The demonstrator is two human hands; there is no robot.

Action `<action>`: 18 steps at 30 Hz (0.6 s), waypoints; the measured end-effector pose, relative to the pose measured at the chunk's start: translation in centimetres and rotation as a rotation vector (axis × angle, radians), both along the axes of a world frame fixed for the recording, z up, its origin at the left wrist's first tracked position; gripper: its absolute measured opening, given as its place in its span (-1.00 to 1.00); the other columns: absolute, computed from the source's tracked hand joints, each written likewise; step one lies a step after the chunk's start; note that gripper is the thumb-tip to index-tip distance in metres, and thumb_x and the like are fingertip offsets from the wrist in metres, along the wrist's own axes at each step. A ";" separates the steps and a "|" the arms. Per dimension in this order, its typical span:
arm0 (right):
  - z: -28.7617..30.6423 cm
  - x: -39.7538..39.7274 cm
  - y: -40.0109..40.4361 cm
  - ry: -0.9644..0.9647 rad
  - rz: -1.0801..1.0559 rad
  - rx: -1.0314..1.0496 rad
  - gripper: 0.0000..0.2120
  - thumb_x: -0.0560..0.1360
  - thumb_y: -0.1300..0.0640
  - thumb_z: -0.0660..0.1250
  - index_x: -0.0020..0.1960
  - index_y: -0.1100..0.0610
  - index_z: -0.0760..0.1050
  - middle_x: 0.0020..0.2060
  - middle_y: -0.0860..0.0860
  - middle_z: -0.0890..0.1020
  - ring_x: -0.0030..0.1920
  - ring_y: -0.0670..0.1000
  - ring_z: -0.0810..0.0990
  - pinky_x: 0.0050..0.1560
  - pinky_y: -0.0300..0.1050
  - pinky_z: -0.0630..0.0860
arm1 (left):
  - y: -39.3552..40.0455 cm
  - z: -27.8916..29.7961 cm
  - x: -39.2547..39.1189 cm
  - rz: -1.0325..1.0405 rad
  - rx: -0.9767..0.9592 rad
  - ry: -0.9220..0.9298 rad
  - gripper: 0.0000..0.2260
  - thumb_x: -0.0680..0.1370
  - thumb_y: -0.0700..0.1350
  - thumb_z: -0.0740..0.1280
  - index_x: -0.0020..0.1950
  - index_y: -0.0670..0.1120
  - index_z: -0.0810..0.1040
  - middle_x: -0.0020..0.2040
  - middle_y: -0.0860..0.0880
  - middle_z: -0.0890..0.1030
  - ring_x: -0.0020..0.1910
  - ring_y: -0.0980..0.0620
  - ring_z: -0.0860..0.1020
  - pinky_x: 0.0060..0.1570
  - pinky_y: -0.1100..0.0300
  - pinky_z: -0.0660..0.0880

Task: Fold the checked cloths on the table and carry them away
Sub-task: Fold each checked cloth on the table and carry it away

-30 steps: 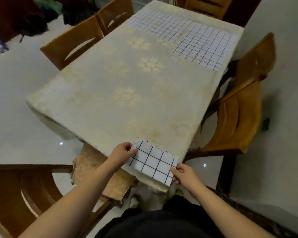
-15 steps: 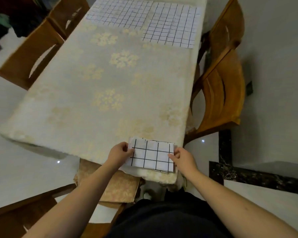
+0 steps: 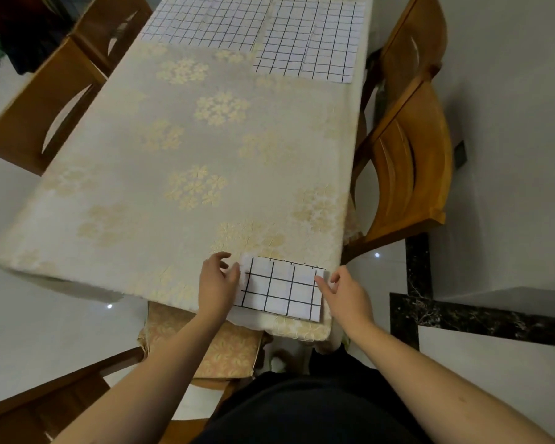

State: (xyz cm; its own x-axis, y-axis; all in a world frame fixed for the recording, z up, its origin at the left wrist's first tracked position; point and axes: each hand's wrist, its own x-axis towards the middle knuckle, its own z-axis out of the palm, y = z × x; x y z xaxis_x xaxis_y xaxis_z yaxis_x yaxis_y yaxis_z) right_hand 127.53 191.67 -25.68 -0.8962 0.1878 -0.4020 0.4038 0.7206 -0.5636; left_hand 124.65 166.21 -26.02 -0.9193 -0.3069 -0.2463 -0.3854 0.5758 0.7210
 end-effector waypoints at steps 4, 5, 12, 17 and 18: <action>-0.3 0.1 -1.9 0.308 0.209 -0.027 -0.77 0.60 -0.06 0.18 0.12 0.05 0.45 -0.05 -0.05 0.54 -0.06 -0.04 0.53 -0.06 -0.12 0.51 | 0.3 -0.9 0.1 -0.517 -0.383 0.392 -0.74 0.53 -0.11 0.35 0.22 -0.08 0.53 0.13 -0.06 0.56 0.08 -0.05 0.54 0.03 0.02 0.51; -0.6 0.1 -2.7 0.350 0.283 -0.016 -0.71 0.60 -0.05 0.14 0.20 0.07 0.46 0.05 -0.03 0.55 0.06 -0.01 0.52 0.10 -0.09 0.48 | 0.4 -1.5 0.0 -0.664 -0.464 0.456 -0.72 0.54 -0.10 0.32 0.25 -0.08 0.52 0.19 -0.07 0.56 0.16 -0.07 0.53 0.08 -0.01 0.50; -4.0 -0.1 -7.3 0.298 0.507 0.327 -0.45 0.56 -0.02 0.01 0.46 0.20 0.32 0.43 0.09 0.39 0.44 0.05 0.35 0.42 -0.01 0.12 | 0.7 -4.4 0.2 -0.957 -0.639 0.381 -0.43 0.62 0.16 0.16 0.54 -0.13 0.23 0.56 -0.08 0.20 0.55 -0.02 0.12 0.49 -0.01 0.15; -5.4 -0.1 -6.8 0.204 0.546 0.399 -0.39 0.59 -0.11 -0.05 0.53 0.20 0.15 0.53 0.09 0.18 0.52 0.05 0.16 0.44 0.01 0.06 | 0.4 -5.6 0.5 -0.978 -0.671 0.215 -0.38 0.63 0.20 0.10 0.58 -0.10 0.06 0.59 -0.05 0.05 0.57 0.00 -0.01 0.49 -0.06 0.10; -5.5 -0.2 -6.6 0.194 0.558 0.407 -0.39 0.59 -0.12 -0.06 0.54 0.19 0.14 0.54 0.08 0.16 0.53 0.04 0.14 0.45 0.01 0.05 | 0.5 -5.6 0.4 -0.976 -0.667 0.203 -0.38 0.63 0.20 0.09 0.59 -0.09 0.06 0.59 -0.05 0.05 0.57 0.00 -0.01 0.48 -0.06 0.10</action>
